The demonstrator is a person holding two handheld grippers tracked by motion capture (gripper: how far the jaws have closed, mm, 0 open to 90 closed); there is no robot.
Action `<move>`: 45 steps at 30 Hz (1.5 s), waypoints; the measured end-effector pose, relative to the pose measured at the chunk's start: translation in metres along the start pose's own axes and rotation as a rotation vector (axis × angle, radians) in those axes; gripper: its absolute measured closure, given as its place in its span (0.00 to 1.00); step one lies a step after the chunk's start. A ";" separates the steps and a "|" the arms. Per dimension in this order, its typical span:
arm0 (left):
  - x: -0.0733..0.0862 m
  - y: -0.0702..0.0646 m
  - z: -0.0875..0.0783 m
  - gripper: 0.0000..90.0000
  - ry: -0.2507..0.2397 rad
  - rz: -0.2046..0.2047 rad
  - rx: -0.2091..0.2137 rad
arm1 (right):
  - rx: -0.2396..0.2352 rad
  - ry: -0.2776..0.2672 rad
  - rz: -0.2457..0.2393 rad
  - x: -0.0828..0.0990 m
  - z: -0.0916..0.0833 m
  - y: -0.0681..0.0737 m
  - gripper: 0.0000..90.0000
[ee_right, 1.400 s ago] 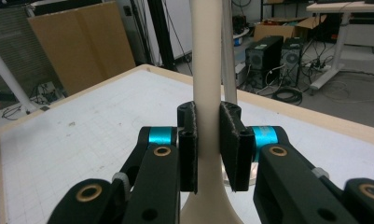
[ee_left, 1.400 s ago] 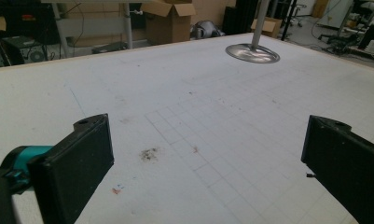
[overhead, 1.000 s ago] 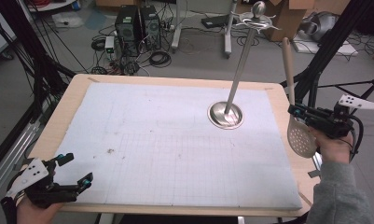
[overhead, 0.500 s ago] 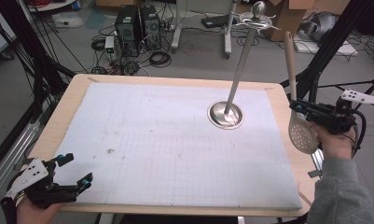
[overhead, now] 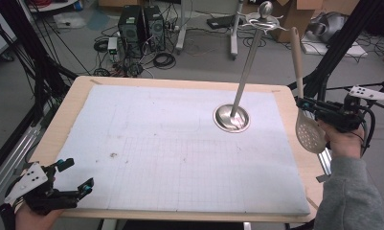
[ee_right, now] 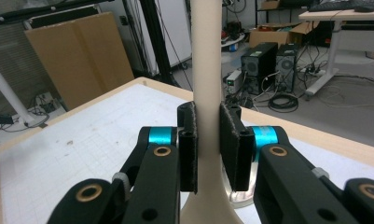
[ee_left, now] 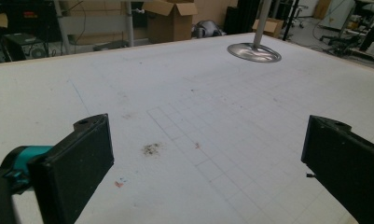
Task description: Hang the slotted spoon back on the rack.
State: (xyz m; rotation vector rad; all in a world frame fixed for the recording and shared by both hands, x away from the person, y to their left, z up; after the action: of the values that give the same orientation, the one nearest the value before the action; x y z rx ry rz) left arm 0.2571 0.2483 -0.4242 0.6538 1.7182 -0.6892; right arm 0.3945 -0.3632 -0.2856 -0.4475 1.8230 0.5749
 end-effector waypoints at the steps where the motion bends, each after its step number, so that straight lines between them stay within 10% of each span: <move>1: 0.000 0.000 0.000 0.03 0.000 0.001 0.000 | 0.002 -0.004 -0.001 -0.001 0.000 0.000 0.87; 45: -0.005 -0.009 0.001 0.03 -0.014 0.003 0.018 | -0.059 0.020 0.038 -0.001 0.023 0.009 0.87</move>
State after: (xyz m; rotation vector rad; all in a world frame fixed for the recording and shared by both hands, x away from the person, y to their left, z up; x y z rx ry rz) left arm 0.2524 0.2413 -0.4190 0.6631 1.6996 -0.7064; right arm 0.4071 -0.3425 -0.2896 -0.4598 1.8407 0.6536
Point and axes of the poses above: each handheld gripper's, and its own axes: z roughly forward along the jaws, x roughly out of its underside, y roughly to its left, the point moved 9 cm from there along z, roughly forward along the jaws, and after that the axes turned 10 degrees about x, right-handed, at the moved point
